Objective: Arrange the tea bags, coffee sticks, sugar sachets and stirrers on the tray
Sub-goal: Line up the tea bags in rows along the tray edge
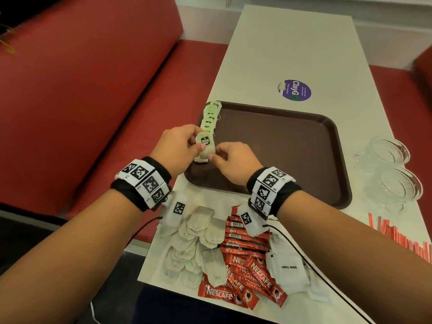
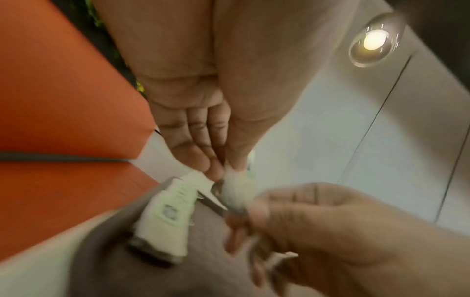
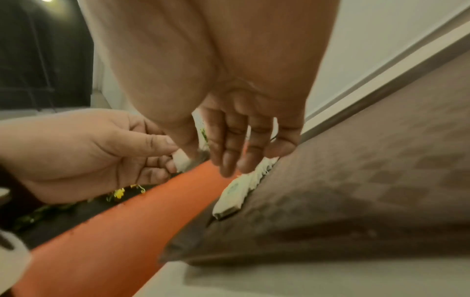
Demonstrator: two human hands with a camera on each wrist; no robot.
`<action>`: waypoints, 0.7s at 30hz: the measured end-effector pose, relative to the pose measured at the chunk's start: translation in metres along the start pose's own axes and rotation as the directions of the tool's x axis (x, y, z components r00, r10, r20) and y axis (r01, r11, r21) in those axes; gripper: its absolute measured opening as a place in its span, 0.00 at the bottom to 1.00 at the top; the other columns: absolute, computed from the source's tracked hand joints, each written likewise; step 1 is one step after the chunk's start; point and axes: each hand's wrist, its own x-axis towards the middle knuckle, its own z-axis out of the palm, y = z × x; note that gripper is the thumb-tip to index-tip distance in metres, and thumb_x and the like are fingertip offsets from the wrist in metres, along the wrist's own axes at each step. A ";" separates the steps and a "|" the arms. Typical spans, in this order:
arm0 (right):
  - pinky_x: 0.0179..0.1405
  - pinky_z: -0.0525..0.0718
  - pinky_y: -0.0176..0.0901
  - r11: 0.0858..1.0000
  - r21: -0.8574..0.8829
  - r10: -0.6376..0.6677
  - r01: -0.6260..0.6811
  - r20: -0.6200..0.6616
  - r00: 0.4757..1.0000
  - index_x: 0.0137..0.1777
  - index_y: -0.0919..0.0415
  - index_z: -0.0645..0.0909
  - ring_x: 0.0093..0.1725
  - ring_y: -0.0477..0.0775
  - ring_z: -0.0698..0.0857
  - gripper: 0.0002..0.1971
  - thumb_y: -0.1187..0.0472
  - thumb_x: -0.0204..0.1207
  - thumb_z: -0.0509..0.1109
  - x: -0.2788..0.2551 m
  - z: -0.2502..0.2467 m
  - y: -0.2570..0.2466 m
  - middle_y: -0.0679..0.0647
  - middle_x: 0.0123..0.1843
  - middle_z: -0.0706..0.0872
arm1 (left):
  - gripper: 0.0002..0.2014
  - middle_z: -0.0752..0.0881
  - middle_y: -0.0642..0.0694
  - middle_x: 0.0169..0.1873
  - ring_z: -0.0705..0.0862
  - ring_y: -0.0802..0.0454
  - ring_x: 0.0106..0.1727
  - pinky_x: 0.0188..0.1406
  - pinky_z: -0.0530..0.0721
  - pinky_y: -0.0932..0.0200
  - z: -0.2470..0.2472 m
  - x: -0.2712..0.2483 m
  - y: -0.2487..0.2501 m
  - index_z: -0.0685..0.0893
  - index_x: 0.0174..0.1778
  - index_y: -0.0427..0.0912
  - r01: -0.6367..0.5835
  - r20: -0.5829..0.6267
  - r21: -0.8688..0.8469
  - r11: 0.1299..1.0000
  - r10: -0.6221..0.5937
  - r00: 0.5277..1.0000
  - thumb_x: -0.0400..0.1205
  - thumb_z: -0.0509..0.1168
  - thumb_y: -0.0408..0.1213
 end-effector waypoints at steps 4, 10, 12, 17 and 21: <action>0.66 0.83 0.51 0.965 -0.241 0.150 -0.106 0.172 0.974 0.67 0.59 0.85 0.64 0.61 0.85 0.15 0.62 0.85 0.62 0.016 0.007 0.006 0.58 0.64 0.88 | 0.15 0.88 0.52 0.36 0.86 0.56 0.39 0.42 0.82 0.59 0.008 0.014 -0.022 0.80 0.56 0.52 0.151 0.177 0.071 0.986 -0.162 0.971 0.77 0.75 0.38; 0.60 0.87 0.55 0.945 -0.309 0.201 -0.106 0.293 0.935 0.62 0.60 0.87 0.56 0.63 0.87 0.15 0.65 0.82 0.62 0.036 0.015 0.000 0.59 0.57 0.89 | 0.17 0.89 0.50 0.32 0.88 0.57 0.33 0.34 0.80 0.64 0.019 0.033 -0.029 0.79 0.51 0.49 0.210 0.195 0.094 0.973 -0.225 0.955 0.73 0.80 0.36; 0.59 0.87 0.54 0.948 -0.296 0.209 -0.119 0.292 0.933 0.64 0.60 0.86 0.55 0.62 0.86 0.15 0.63 0.82 0.63 0.039 0.017 0.000 0.58 0.57 0.89 | 0.19 0.89 0.51 0.35 0.88 0.54 0.39 0.41 0.84 0.58 0.020 0.038 -0.029 0.80 0.49 0.50 0.229 0.188 0.148 0.962 -0.255 0.949 0.69 0.82 0.40; 0.60 0.87 0.54 0.953 -0.283 0.201 -0.108 0.322 0.925 0.65 0.57 0.86 0.55 0.61 0.86 0.16 0.63 0.82 0.63 0.040 0.020 -0.001 0.57 0.58 0.89 | 0.22 0.86 0.50 0.41 0.85 0.49 0.43 0.45 0.86 0.50 0.019 0.039 -0.030 0.78 0.47 0.52 0.183 0.151 0.246 0.952 -0.224 0.963 0.66 0.83 0.46; 0.61 0.86 0.54 0.951 -0.294 0.196 -0.096 0.333 0.922 0.67 0.55 0.86 0.58 0.62 0.86 0.18 0.65 0.83 0.61 0.033 0.013 0.000 0.57 0.59 0.89 | 0.14 0.86 0.55 0.40 0.84 0.54 0.44 0.41 0.80 0.59 0.015 0.035 -0.022 0.86 0.44 0.51 0.020 0.301 0.292 0.956 -0.112 0.947 0.69 0.82 0.45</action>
